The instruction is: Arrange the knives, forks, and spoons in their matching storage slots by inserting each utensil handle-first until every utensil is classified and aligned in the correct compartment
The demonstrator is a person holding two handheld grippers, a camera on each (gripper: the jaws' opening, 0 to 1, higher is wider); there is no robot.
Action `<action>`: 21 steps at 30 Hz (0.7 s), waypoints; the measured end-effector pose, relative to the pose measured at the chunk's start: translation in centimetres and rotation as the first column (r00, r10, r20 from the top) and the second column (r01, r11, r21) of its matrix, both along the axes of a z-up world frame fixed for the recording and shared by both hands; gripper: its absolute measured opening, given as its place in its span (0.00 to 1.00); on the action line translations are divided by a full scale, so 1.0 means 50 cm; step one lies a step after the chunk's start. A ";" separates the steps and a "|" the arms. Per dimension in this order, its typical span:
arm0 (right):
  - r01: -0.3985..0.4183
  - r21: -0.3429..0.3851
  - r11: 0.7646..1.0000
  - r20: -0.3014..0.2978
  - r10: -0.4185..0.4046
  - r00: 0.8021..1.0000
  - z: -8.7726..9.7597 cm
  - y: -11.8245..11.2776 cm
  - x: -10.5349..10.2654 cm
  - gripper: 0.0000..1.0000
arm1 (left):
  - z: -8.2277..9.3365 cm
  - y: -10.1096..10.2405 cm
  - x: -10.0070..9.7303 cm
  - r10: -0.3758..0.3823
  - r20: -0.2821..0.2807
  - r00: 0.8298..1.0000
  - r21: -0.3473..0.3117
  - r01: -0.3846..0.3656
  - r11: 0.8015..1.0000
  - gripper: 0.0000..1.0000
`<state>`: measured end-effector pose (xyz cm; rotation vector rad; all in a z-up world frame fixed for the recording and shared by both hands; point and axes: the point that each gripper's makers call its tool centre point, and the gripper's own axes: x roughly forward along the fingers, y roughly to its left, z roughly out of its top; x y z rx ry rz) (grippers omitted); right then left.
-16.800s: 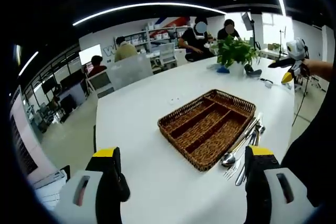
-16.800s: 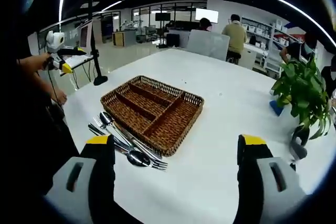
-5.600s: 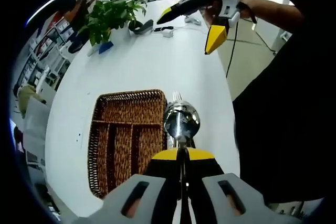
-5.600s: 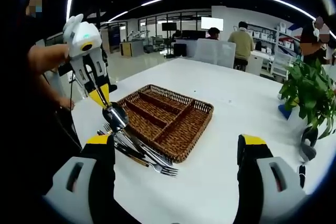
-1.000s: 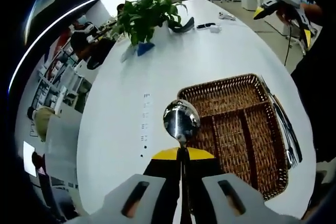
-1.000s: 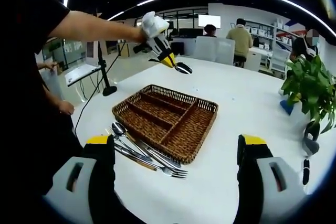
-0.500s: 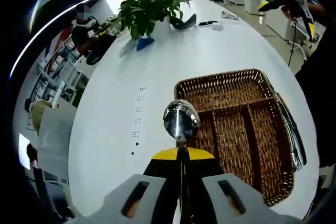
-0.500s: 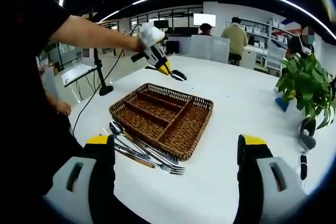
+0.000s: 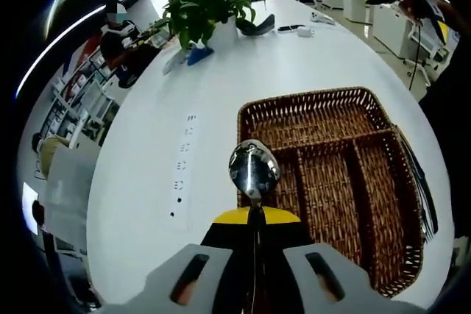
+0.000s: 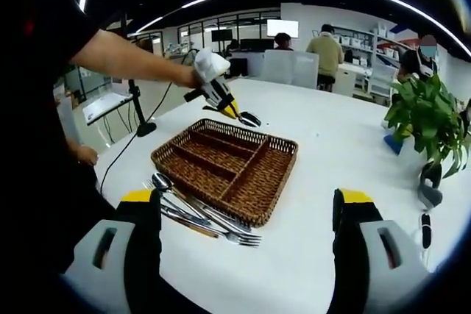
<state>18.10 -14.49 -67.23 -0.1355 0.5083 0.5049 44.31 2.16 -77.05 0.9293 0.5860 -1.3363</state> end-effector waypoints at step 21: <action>-0.010 0.003 1.000 -0.006 0.010 1.000 -0.003 0.004 0.010 1.00 | -0.079 0.000 0.005 0.009 -0.040 0.999 0.043 -0.008 0.999 0.01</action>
